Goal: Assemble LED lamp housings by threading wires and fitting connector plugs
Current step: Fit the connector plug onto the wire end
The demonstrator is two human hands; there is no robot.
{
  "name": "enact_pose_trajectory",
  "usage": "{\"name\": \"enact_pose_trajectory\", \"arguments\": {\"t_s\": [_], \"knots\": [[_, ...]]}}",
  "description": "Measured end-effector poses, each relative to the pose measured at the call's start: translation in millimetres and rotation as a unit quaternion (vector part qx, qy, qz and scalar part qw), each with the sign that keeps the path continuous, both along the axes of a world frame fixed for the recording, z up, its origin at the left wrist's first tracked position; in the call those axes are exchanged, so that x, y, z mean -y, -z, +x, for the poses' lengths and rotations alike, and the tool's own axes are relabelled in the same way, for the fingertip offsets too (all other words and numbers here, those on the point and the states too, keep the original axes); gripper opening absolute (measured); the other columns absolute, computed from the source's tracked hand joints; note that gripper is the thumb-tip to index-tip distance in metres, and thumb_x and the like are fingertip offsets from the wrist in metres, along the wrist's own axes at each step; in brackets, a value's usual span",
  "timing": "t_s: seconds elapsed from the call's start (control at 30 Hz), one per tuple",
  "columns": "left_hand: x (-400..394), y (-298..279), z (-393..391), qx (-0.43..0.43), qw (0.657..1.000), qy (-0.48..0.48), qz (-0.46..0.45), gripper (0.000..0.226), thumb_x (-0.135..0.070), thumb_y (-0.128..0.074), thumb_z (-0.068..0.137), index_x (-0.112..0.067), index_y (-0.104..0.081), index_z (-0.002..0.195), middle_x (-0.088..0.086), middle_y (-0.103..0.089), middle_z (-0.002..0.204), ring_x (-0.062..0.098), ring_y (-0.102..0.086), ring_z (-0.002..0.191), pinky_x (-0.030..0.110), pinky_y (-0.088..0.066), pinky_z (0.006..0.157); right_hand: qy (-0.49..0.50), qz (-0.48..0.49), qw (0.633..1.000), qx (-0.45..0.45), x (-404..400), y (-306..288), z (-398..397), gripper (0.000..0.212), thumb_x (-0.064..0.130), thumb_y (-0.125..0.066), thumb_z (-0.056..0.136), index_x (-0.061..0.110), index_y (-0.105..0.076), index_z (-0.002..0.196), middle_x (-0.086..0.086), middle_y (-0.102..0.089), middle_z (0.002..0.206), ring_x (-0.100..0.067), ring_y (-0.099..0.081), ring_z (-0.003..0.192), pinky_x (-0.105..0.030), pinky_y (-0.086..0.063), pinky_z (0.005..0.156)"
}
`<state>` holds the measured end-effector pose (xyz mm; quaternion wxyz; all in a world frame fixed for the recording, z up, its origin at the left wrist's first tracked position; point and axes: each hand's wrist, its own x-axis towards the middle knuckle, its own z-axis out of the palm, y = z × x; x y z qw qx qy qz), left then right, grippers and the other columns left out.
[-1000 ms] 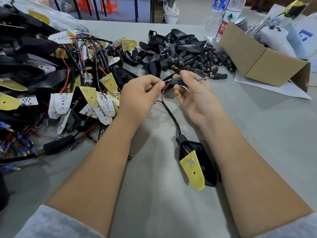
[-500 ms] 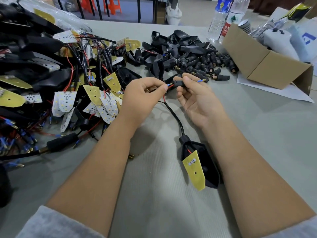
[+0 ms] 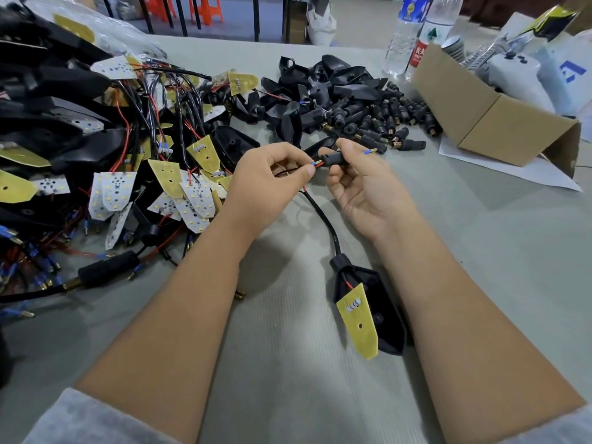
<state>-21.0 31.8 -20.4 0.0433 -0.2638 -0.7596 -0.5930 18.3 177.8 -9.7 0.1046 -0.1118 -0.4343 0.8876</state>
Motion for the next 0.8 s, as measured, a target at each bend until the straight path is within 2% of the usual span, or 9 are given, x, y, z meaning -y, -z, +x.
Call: {"name": "enact_pose_trajectory", "arguments": {"t_s": [0.07,0.13,0.17,0.27,0.37,0.5,0.8], "knots": [[-1.1,0.2,1.1,-0.019,1.0,0.0,-0.013,0.014,-0.013,-0.071,0.087,-0.026,-0.07,0.081,0.0,-0.068,0.084,0.004,-0.059,0.073,0.015,-0.045,0.07,0.003,0.003,1.0,-0.007,0.7,-0.2,0.3,0.008,0.005,-0.052,0.098,0.01,-0.057,0.094,-0.012,-0.068,0.085,-0.009,-0.058,0.057,-0.018,-0.052,0.056],[-3.3,0.6,2.4,-0.041,0.999,-0.017,-0.027,0.013,-0.013,-0.071,0.087,-0.025,-0.07,0.083,0.0,-0.068,0.097,0.007,-0.063,0.091,0.019,-0.048,0.081,0.001,0.013,1.0,-0.01,1.4,-0.4,0.8,0.01,0.002,-0.05,0.098,0.009,-0.057,0.095,-0.011,-0.065,0.086,-0.009,-0.059,0.058,-0.018,-0.053,0.057],[-3.9,0.5,3.1,-0.041,0.999,-0.021,-0.024,0.011,-0.011,-0.069,0.088,-0.022,-0.07,0.084,-0.002,-0.068,0.099,0.008,-0.064,0.094,0.02,-0.049,0.084,0.0,0.016,1.0,-0.011,1.9,-0.6,1.2,0.011,0.002,-0.049,0.098,0.009,-0.057,0.095,-0.01,-0.065,0.084,-0.009,-0.058,0.058,-0.018,-0.053,0.057],[-3.7,-1.2,5.1,-0.013,1.0,-0.008,0.019,0.009,-0.007,-0.064,0.092,-0.014,-0.067,0.087,0.001,-0.069,0.081,0.007,-0.064,0.075,0.02,-0.051,0.074,-0.001,0.006,1.0,-0.014,2.1,-1.9,2.6,0.012,0.002,-0.048,0.099,0.008,-0.058,0.097,-0.008,-0.069,0.08,-0.01,-0.056,0.058,-0.018,-0.053,0.057],[-2.2,-3.0,3.5,0.01,0.998,-0.028,0.048,0.016,-0.006,-0.064,0.092,-0.019,-0.067,0.084,-0.001,-0.071,0.075,0.008,-0.066,0.071,0.02,-0.054,0.073,-0.013,0.001,1.0,-0.022,2.5,-3.3,4.2,0.014,0.001,-0.045,0.099,0.007,-0.058,0.099,-0.008,-0.071,0.078,-0.011,-0.055,0.058,-0.019,-0.053,0.057],[-2.4,-4.2,3.9,0.066,0.995,-0.016,0.075,0.016,-0.002,-0.065,0.09,-0.015,-0.07,0.082,-0.003,-0.071,0.068,0.004,-0.064,0.061,0.015,-0.051,0.064,-0.032,0.004,0.998,-0.045,3.5,-4.0,5.2,0.018,-0.001,-0.042,0.099,0.008,-0.057,0.102,-0.007,-0.071,0.081,-0.011,-0.056,0.056,-0.02,-0.052,0.056],[-1.2,-0.5,1.4,0.085,0.994,-0.011,0.064,0.013,-0.006,-0.066,0.088,-0.014,-0.073,0.081,0.0,-0.071,0.067,0.009,-0.061,0.061,0.021,-0.053,0.064,-0.027,0.027,0.998,-0.049,2.9,-1.7,3.7,0.018,-0.001,-0.044,0.099,0.01,-0.058,0.1,-0.006,-0.071,0.081,-0.01,-0.056,0.055,-0.02,-0.051,0.057]]}}
